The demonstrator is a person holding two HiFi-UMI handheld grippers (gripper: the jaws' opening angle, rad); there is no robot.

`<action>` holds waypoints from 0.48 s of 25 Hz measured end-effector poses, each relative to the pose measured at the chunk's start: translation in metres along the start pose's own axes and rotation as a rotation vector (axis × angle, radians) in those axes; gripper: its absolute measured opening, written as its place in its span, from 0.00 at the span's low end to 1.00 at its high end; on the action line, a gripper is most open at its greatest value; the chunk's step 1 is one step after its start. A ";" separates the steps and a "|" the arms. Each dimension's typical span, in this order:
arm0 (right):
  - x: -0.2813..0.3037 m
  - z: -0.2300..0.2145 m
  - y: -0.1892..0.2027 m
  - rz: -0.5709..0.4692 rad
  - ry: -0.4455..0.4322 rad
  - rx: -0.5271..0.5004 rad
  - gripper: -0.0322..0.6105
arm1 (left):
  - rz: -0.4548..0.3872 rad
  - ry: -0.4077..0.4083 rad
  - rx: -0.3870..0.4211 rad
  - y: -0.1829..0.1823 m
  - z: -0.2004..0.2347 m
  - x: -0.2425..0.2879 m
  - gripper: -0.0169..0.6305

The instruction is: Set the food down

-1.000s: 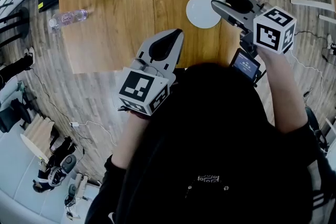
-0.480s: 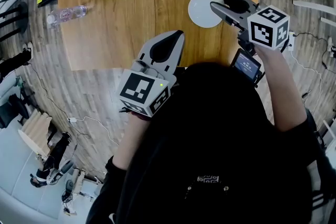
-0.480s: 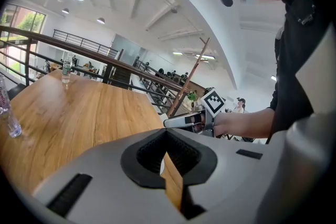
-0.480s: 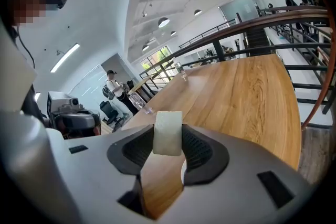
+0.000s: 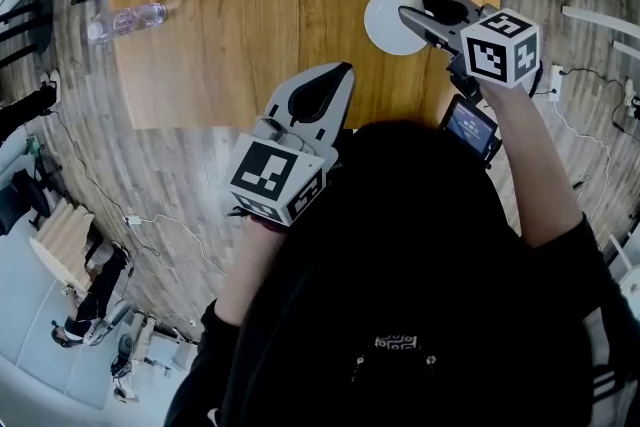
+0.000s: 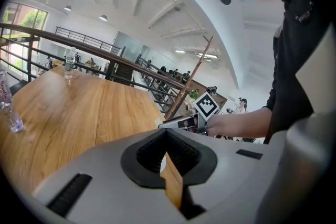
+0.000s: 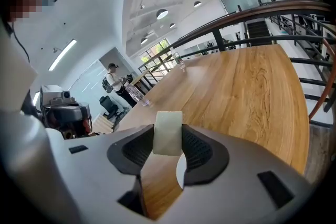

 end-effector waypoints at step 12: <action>0.021 -0.024 0.028 0.104 0.039 -0.003 0.32 | 0.017 -0.019 -0.022 0.006 0.006 -0.002 0.02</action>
Point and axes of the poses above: the fingertips, and each gripper's own axes: x forward along the fingers, z to its left, y out of its underside, the point moved 1 cm from there along -x, backward along the fingers, and after that the axes turned 15 degrees about -y, right-handed, at the moved point
